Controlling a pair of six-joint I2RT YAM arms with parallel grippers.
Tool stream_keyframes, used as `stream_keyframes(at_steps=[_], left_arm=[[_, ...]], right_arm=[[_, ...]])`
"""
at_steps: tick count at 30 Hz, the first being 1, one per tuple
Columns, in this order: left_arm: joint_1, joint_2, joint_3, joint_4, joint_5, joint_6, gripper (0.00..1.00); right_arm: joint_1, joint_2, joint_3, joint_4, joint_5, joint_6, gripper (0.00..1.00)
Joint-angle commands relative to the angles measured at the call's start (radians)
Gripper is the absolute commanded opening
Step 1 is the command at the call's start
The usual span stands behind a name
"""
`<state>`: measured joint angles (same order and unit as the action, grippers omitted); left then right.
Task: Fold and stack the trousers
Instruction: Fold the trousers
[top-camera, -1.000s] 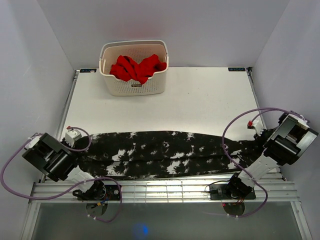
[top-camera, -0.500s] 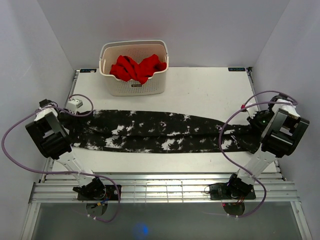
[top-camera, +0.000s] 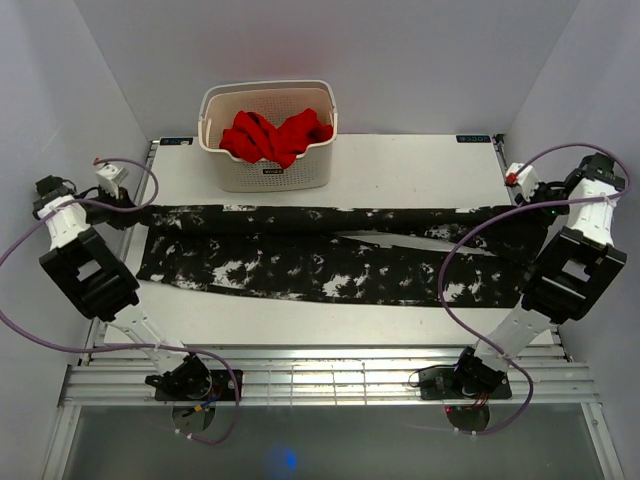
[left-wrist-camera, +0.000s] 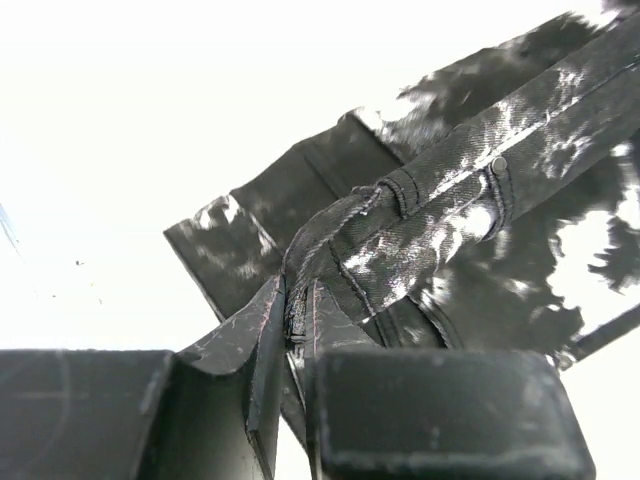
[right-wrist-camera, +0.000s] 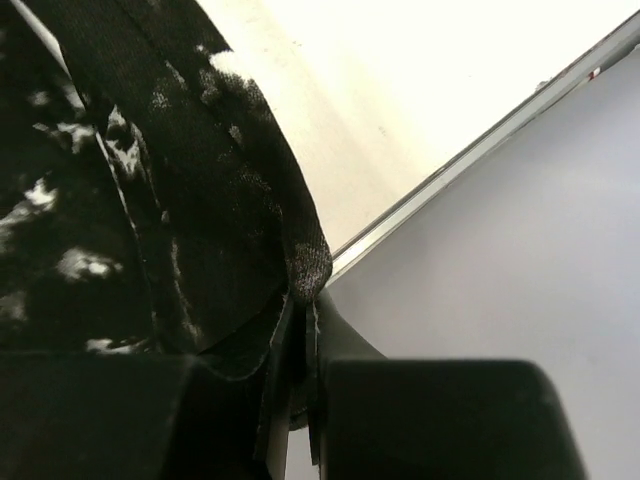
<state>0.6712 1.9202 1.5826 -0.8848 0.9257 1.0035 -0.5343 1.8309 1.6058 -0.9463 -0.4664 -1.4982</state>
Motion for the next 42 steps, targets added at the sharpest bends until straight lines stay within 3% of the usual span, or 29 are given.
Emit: stream_keyframes(at_steps=[1, 4, 7, 12, 16, 23, 30, 36, 42], left_arm=[[0.168, -0.064, 0.051, -0.122, 0.132, 0.220, 0.00], [0.199, -0.066, -0.030, -0.264, 0.087, 0.482, 0.00], [0.214, -0.102, -0.198, -0.247, -0.016, 0.627, 0.00], [0.215, -0.118, -0.383, -0.142, -0.184, 0.687, 0.00], [0.206, -0.122, -0.530, 0.099, -0.294, 0.635, 0.00], [0.202, -0.145, -0.517, 0.093, -0.202, 0.558, 0.00], [0.199, -0.078, -0.108, -0.132, -0.002, 0.425, 0.00], [0.260, -0.099, -0.013, -0.321, 0.024, 0.598, 0.00], [0.324, -0.112, -0.182, -0.367, -0.111, 0.820, 0.00]], right_arm=[[-0.124, -0.119, -0.087, 0.091, 0.035, -0.166, 0.08], [-0.176, -0.197, -0.272, 0.150, 0.028, -0.302, 0.08], [-0.220, -0.267, -0.461, 0.222, 0.051, -0.411, 0.08], [-0.263, -0.312, -0.667, 0.374, 0.116, -0.547, 0.08], [-0.239, -0.328, -0.834, 0.546, 0.152, -0.539, 0.08], [-0.190, -0.322, -0.741, 0.508, 0.132, -0.433, 0.08], [-0.176, -0.266, -0.453, 0.357, 0.075, -0.309, 0.08], [-0.297, -0.303, -0.421, 0.258, 0.009, -0.447, 0.08], [-0.388, -0.308, -0.566, 0.283, 0.051, -0.629, 0.08]])
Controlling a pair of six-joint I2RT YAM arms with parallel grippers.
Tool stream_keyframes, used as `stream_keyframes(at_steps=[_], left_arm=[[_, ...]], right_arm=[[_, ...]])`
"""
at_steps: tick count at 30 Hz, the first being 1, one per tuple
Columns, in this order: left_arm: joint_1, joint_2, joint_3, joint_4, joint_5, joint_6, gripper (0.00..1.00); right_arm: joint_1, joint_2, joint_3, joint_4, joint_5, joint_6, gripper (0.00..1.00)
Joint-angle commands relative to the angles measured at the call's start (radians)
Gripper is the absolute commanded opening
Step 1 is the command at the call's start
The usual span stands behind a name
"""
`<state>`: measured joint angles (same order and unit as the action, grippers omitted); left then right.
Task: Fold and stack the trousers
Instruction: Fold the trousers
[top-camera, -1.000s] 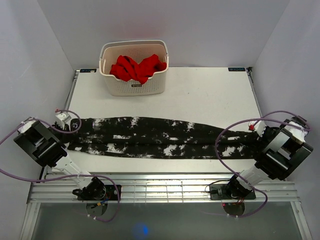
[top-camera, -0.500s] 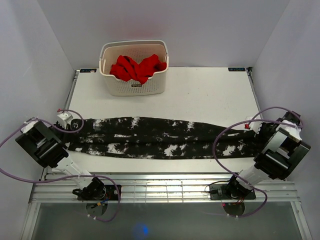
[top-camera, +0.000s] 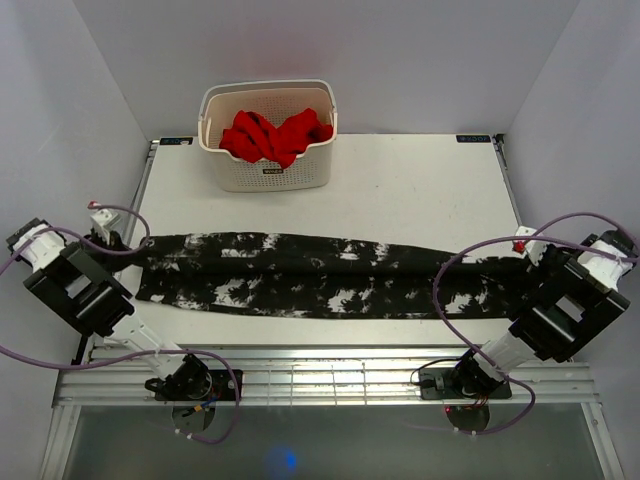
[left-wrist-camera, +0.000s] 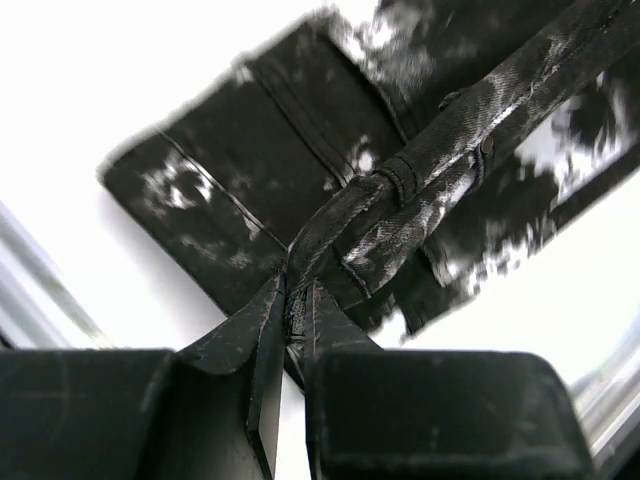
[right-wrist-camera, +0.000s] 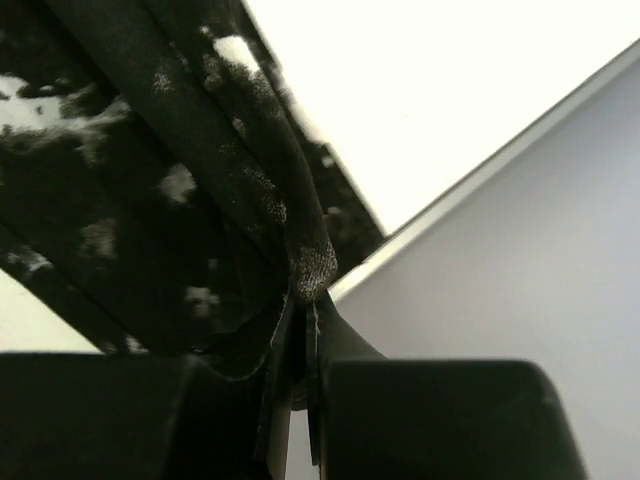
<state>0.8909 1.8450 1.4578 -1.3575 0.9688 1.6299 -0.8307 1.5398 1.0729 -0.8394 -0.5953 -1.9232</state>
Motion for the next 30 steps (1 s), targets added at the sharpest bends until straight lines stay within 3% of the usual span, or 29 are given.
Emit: stream_keyframes(at_steps=[1, 5, 7, 8, 9, 10, 11, 14, 16, 22, 28, 30], left_arm=[[0.106, -0.041, -0.095, 0.121, -0.182, 0.211, 0.00], [0.097, -0.081, -0.334, 0.332, -0.271, 0.237, 0.00], [0.086, -0.099, -0.367, 0.377, -0.291, 0.211, 0.29], [0.085, -0.111, -0.370, 0.376, -0.280, 0.199, 0.47], [0.085, -0.125, -0.366, 0.365, -0.266, 0.199, 0.65], [0.085, -0.165, -0.361, 0.345, -0.236, 0.208, 0.96], [0.085, -0.187, -0.356, 0.310, -0.223, 0.218, 0.98], [0.085, -0.259, -0.340, 0.232, -0.173, 0.260, 0.98], [0.086, -0.280, -0.300, 0.166, -0.148, 0.289, 0.98], [0.103, -0.320, -0.176, -0.045, -0.055, 0.309, 0.94], [0.102, -0.353, -0.094, -0.045, -0.038, 0.187, 0.87], [0.094, -0.337, -0.096, -0.045, -0.024, 0.119, 0.78]], right_arm=[[-0.094, -0.015, -0.084, 0.193, 0.189, -0.220, 0.08], [-0.087, -0.039, -0.226, 0.295, 0.238, -0.276, 0.08], [-0.077, -0.069, -0.292, 0.373, 0.262, -0.307, 0.25], [-0.077, -0.104, -0.321, 0.385, 0.244, -0.312, 0.58], [-0.076, -0.115, -0.315, 0.382, 0.235, -0.303, 0.69], [-0.076, -0.122, -0.298, 0.319, 0.221, -0.301, 0.76], [-0.073, -0.132, -0.239, 0.275, 0.213, -0.295, 0.87], [-0.068, -0.136, -0.139, 0.113, 0.190, -0.257, 0.99], [-0.068, -0.136, -0.042, 0.028, 0.189, -0.255, 0.91], [-0.055, -0.144, 0.157, -0.171, 0.114, -0.195, 0.90], [0.103, -0.138, 0.245, -0.251, 0.089, 0.022, 0.90], [0.198, -0.141, 0.233, -0.259, 0.101, 0.111, 0.94]])
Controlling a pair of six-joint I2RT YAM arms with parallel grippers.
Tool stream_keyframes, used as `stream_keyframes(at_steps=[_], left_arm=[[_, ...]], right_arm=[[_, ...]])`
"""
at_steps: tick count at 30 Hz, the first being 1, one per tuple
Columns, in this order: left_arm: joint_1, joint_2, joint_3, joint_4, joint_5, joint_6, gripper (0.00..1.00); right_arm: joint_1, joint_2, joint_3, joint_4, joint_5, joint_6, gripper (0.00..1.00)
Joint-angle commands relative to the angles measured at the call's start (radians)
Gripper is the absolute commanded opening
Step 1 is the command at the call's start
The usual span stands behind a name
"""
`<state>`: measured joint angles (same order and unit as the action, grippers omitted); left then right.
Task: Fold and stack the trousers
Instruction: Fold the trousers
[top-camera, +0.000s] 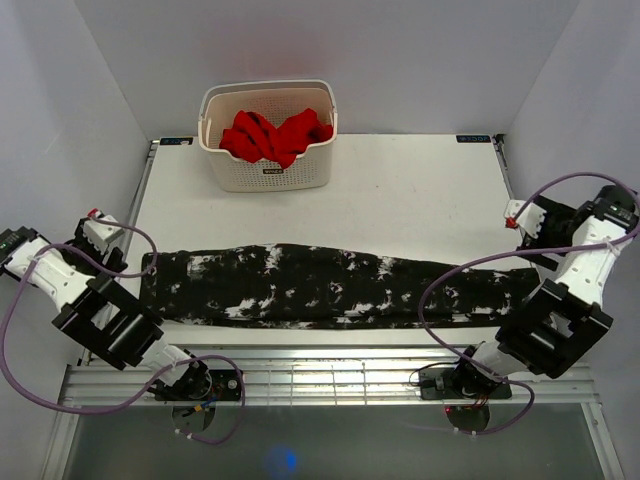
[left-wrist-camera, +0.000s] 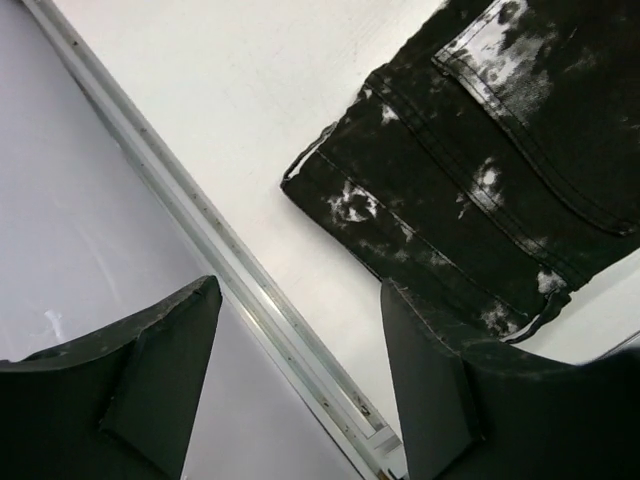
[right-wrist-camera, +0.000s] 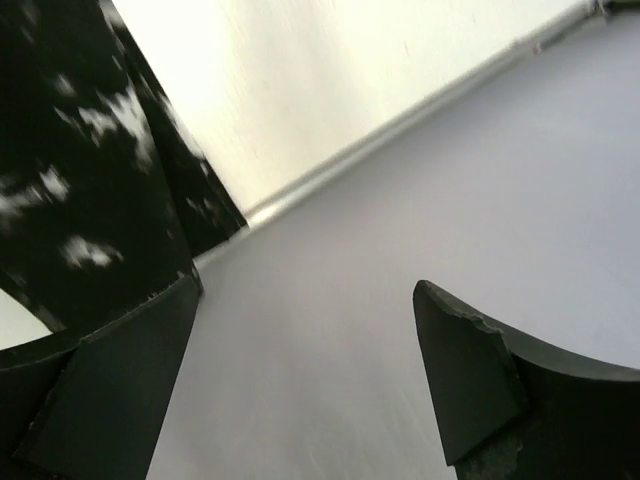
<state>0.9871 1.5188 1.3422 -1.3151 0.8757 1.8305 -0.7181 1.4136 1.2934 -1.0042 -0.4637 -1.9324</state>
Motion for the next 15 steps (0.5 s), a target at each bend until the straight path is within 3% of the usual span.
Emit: stream_keyframes(at_steps=[1, 3, 4, 8, 10, 15], left_arm=[[-0.034, 0.003, 0.008, -0.085, 0.048, -0.098, 0.74], [-0.079, 0.018, -0.049, -0.052, 0.011, -0.195, 0.67], [-0.120, 0.026, -0.076, -0.043, -0.027, -0.220, 0.59], [-0.220, -0.002, -0.286, 0.115, -0.162, -0.355, 0.50], [-0.238, -0.011, -0.395, 0.175, -0.205, -0.404, 0.46], [-0.242, 0.088, -0.471, 0.333, -0.360, -0.522, 0.39]], right_arm=[[0.124, -0.015, -0.002, -0.085, -0.015, 0.165, 0.96], [0.253, -0.007, -0.064, -0.079, 0.028, 0.270, 1.00], [0.291, -0.004, -0.086, -0.073, 0.051, 0.301, 0.95], [0.465, -0.021, -0.201, -0.021, 0.076, 0.421, 0.83], [0.503, -0.037, -0.281, -0.007, 0.106, 0.458, 0.80], [0.554, -0.053, -0.520, 0.146, 0.238, 0.486, 0.76]])
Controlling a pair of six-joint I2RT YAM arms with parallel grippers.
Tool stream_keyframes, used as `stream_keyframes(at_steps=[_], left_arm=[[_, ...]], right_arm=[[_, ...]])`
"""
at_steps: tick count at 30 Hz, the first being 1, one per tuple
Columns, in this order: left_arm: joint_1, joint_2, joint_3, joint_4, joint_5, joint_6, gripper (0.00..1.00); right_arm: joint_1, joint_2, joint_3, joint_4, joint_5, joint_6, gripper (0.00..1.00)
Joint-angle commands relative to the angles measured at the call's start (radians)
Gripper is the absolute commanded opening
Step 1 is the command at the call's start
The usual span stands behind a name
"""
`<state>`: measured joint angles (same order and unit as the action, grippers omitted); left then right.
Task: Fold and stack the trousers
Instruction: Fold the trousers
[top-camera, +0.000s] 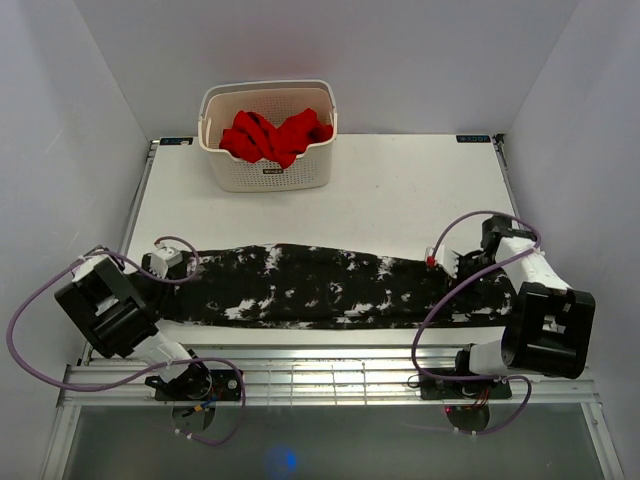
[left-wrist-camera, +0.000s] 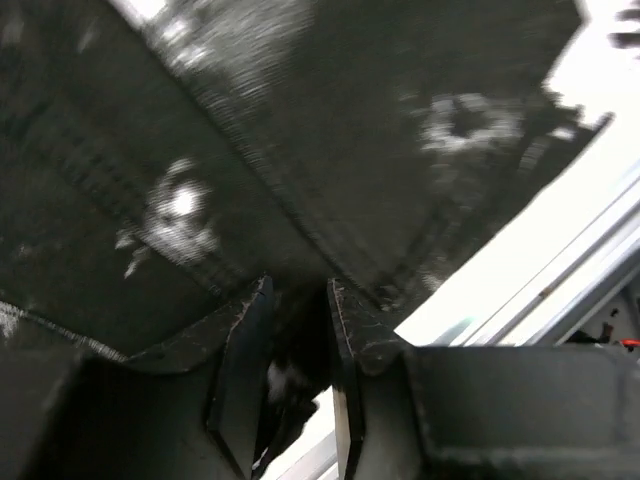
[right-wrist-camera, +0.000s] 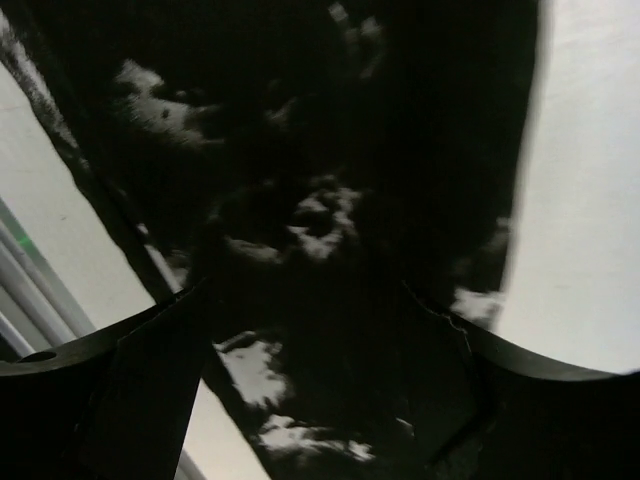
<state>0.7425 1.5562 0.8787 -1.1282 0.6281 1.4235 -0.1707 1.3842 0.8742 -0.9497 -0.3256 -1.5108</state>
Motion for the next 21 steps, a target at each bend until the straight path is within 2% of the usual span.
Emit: stream_keyframes(at_steps=[1, 2, 4, 9, 11, 15, 16, 18, 20, 21], left_arm=[[0.004, 0.076, -0.015, 0.171, -0.137, -0.154, 0.39], [0.005, 0.120, -0.014, 0.221, -0.178, -0.178, 0.36], [0.005, 0.163, -0.009, 0.274, -0.220, -0.224, 0.35], [0.034, 0.275, 0.092, 0.358, -0.323, -0.297, 0.29], [0.054, 0.283, 0.130, 0.348, -0.317, -0.285, 0.27], [0.058, 0.234, 0.201, 0.341, -0.279, -0.227, 0.28], [0.058, 0.222, 0.215, 0.323, -0.248, -0.189, 0.29], [0.058, 0.173, 0.244, 0.251, -0.125, -0.157, 0.37], [0.052, 0.139, 0.305, 0.149, 0.024, -0.132, 0.50], [0.041, 0.134, 0.328, 0.113, 0.066, -0.133, 0.52]], right_arm=[[0.007, -0.011, -0.128, 0.127, 0.155, 0.067, 0.75], [0.007, -0.001, -0.148, 0.193, 0.174, 0.078, 0.75], [0.007, 0.036, -0.149, 0.213, 0.186, 0.098, 0.74], [0.040, 0.064, -0.038, 0.128, 0.113, 0.191, 0.74], [0.027, 0.065, 0.078, 0.056, 0.054, 0.230, 0.78], [-0.065, 0.116, 0.323, -0.085, -0.038, 0.264, 0.79], [-0.084, 0.149, 0.368, -0.116, -0.058, 0.255, 0.79], [-0.121, 0.177, 0.472, -0.170, -0.069, 0.254, 0.79], [-0.121, 0.208, 0.522, -0.188, -0.088, 0.267, 0.79], [-0.116, 0.216, 0.563, -0.189, -0.105, 0.277, 0.79]])
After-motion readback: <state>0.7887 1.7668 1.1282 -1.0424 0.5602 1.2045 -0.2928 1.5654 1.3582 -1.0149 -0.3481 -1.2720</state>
